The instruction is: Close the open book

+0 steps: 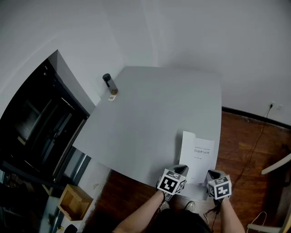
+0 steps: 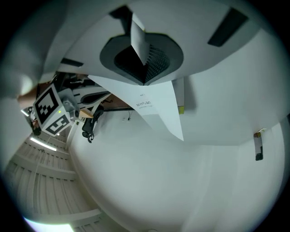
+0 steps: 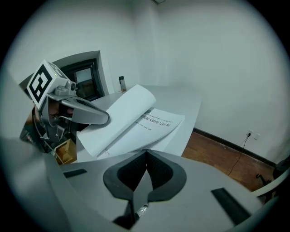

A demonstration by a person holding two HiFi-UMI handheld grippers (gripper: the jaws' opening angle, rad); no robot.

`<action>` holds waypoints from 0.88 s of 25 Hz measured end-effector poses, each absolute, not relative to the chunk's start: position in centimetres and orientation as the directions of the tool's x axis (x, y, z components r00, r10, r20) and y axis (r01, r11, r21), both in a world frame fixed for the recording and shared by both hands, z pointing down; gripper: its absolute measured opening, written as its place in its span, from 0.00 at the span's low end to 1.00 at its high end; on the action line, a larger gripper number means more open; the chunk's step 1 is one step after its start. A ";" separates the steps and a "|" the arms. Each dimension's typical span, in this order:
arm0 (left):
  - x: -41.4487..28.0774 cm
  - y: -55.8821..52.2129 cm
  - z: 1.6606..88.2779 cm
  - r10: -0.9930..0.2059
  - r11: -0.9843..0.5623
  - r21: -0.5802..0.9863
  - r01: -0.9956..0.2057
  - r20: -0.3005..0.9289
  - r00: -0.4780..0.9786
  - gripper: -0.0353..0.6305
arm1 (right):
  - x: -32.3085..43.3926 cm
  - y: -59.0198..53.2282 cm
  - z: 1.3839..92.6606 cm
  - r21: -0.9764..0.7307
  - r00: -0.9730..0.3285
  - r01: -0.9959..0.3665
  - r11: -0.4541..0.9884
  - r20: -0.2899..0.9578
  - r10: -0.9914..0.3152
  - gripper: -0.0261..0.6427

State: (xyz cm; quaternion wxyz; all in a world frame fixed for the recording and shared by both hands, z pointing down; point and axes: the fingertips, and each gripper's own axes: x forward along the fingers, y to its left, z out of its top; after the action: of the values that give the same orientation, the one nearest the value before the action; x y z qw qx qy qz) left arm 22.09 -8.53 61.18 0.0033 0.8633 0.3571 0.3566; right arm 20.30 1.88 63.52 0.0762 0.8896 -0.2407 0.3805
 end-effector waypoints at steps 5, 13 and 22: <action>21.2 -6.0 58.4 0.678 -0.692 0.259 0.673 0.553 0.485 0.06 | 19.8 3.4 63.4 -0.048 0.616 -0.449 -0.892 0.707 -0.348 0.04; 18.8 -0.5 54.6 0.798 -0.553 0.274 0.787 0.446 0.406 0.06 | 19.2 6.3 62.0 -0.053 0.662 -0.394 -0.917 0.676 -0.324 0.04; 19.5 -1.5 56.2 0.731 -0.640 0.238 0.731 0.483 0.483 0.06 | 19.4 7.4 58.8 -0.053 0.717 -0.408 -0.911 0.599 -0.356 0.04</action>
State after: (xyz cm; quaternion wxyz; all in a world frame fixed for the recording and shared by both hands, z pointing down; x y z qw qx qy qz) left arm 19.53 -1.52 56.19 0.0000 0.8610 0.4243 0.2804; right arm 19.40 7.38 58.85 0.0415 0.9257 -0.2064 0.3142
